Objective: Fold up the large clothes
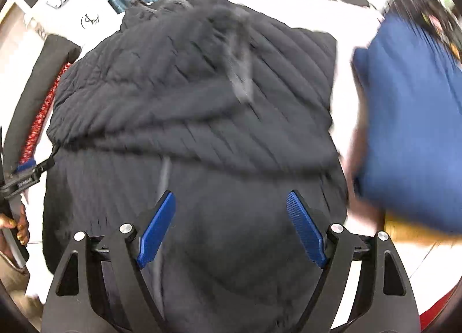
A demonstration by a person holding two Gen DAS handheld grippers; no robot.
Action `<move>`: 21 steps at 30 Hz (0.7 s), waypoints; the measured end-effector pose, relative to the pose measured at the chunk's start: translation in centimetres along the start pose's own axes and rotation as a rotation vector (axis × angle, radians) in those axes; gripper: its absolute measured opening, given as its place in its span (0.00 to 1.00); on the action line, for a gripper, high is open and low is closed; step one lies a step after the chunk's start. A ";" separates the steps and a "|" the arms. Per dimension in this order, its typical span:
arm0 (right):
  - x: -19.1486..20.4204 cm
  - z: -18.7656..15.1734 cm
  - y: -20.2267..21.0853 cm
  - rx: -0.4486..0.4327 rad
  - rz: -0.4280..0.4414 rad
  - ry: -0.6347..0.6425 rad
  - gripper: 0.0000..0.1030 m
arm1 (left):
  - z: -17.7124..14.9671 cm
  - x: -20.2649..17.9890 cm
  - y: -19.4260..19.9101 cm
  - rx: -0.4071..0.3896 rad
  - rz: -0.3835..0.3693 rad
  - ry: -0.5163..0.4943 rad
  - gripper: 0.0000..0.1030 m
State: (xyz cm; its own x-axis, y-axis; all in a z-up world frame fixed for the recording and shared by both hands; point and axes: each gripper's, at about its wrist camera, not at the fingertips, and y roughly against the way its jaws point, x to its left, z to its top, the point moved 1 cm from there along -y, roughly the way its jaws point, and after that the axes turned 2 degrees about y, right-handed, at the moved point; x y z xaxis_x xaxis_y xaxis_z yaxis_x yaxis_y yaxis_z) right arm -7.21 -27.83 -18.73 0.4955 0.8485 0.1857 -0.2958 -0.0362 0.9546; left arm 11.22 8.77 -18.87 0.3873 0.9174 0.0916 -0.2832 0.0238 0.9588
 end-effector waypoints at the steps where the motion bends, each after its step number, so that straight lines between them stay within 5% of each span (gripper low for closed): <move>1: -0.8 -1.8 0.3 0.016 0.005 -0.024 0.77 | -1.2 1.0 -0.1 0.018 0.010 0.008 0.94; 4: -4.0 -4.7 0.3 0.049 0.041 -0.089 0.77 | -3.8 4.4 0.1 0.054 0.023 0.069 0.94; 10: -7.3 -8.3 0.4 0.091 0.132 -0.107 0.77 | -7.7 9.2 0.7 0.093 -0.093 0.189 0.94; 21: -8.7 -14.2 -1.0 0.233 0.255 -0.138 0.77 | -14.5 6.8 -1.4 0.205 -0.284 0.175 0.93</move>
State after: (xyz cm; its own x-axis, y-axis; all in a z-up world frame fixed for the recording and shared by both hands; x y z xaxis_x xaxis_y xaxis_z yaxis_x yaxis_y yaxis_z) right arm -22.78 -27.68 -24.61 0.5398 0.7184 0.4388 -0.2377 -0.3700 0.8981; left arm 1.51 20.76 -23.48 0.2646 0.9401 -0.2151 0.0013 0.2227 0.9749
